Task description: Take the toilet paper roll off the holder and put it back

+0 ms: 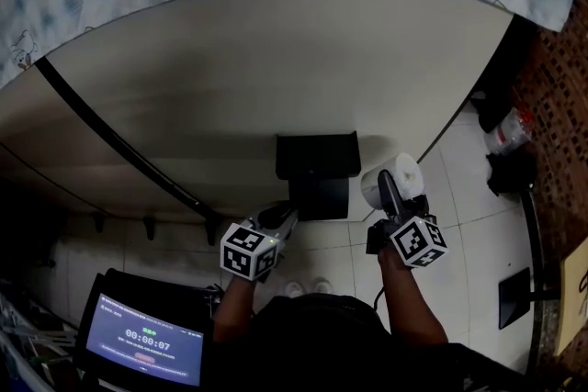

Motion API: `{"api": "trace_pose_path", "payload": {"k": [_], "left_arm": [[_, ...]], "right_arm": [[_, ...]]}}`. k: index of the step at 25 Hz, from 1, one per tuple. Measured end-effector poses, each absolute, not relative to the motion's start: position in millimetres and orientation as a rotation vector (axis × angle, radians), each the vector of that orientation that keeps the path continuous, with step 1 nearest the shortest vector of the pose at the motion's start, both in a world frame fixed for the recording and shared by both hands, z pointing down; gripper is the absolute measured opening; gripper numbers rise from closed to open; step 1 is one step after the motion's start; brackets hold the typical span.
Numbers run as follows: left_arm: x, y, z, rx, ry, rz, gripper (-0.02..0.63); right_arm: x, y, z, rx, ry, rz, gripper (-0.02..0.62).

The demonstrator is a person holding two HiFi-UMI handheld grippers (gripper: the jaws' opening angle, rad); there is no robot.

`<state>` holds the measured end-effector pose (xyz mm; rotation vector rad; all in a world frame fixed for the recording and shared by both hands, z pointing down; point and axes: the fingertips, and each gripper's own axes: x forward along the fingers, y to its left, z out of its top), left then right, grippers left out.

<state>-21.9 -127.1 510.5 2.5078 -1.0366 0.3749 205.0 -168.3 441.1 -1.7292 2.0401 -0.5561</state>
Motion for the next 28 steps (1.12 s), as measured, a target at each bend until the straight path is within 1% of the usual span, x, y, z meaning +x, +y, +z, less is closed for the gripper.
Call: {"api": "trace_pose_path", "payload": {"k": [5,9,12,19,28], "left_arm": [[-21,-125,509,2.498,-0.997,0.36,0.082],[-22,-126,507,2.504,-1.005,0.367,0.083],[-21,-126,507,2.512,-1.012,0.365,0.084],[-23,-133,510,2.51,-0.999,0.375,0.083],[-23,-133,512,2.513,-0.963,0.382,0.077]], "right_arm": [[208,-190,479,-1.626,1.931,-0.73,0.453],[194,-211,502,-1.403,1.82,-0.933,0.453],[186,-220,511,-1.256,1.739,-1.019,0.453],[169,-241,516,-1.086,1.664,-1.093,0.453],[145,-232,519,-0.967,1.841,-1.144,0.448]]}}
